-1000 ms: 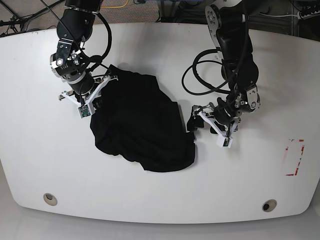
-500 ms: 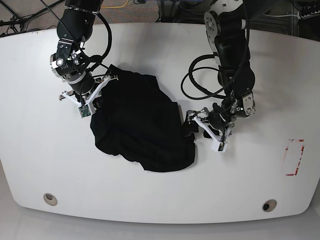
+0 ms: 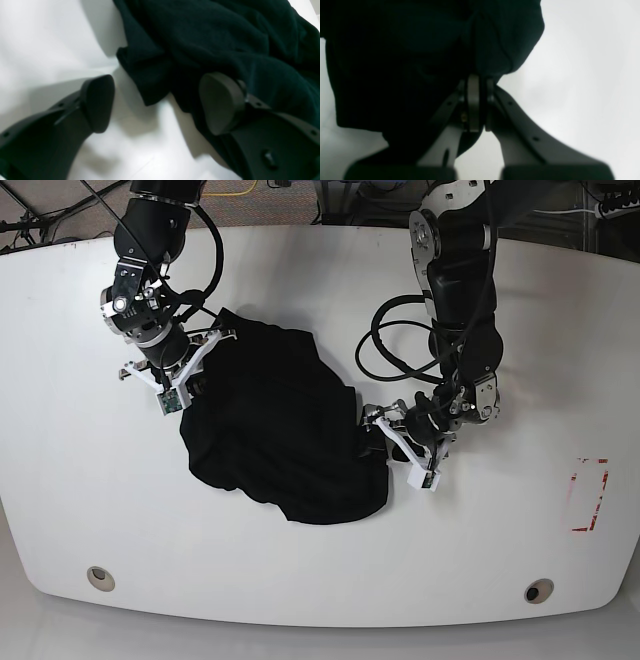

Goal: Fold the T-shirt properly
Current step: 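Reach the left gripper to the opposite T-shirt edge and grasp it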

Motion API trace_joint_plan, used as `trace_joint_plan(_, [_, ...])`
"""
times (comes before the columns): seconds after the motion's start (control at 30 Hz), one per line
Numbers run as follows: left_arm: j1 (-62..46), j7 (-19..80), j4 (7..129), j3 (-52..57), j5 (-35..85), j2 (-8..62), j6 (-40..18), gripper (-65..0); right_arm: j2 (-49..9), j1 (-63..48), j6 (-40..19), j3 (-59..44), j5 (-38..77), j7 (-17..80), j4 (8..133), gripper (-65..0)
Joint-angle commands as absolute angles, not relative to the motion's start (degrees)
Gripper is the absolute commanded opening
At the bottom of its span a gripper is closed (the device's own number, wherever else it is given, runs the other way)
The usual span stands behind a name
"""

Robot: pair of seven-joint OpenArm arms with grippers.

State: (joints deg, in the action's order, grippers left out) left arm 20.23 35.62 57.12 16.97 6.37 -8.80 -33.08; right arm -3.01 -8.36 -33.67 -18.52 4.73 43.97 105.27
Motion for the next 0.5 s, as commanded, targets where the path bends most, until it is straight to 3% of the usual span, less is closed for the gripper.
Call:
trace_joint_plan(0.0, [20.89,37.34,56.44,16.85,5.71,-9.0,-32.83,-19.4,-3.38,-7.78,-33.76,-18.68,5.4,42.69,106.52,-65.0])
trace_joint_plan(0.47, [21.1,36.99,56.21,14.05,5.93,-9.0,-32.15,-24.5,-3.47,-7.79,-33.54,-18.53,5.48,42.62,106.58,-65.0])
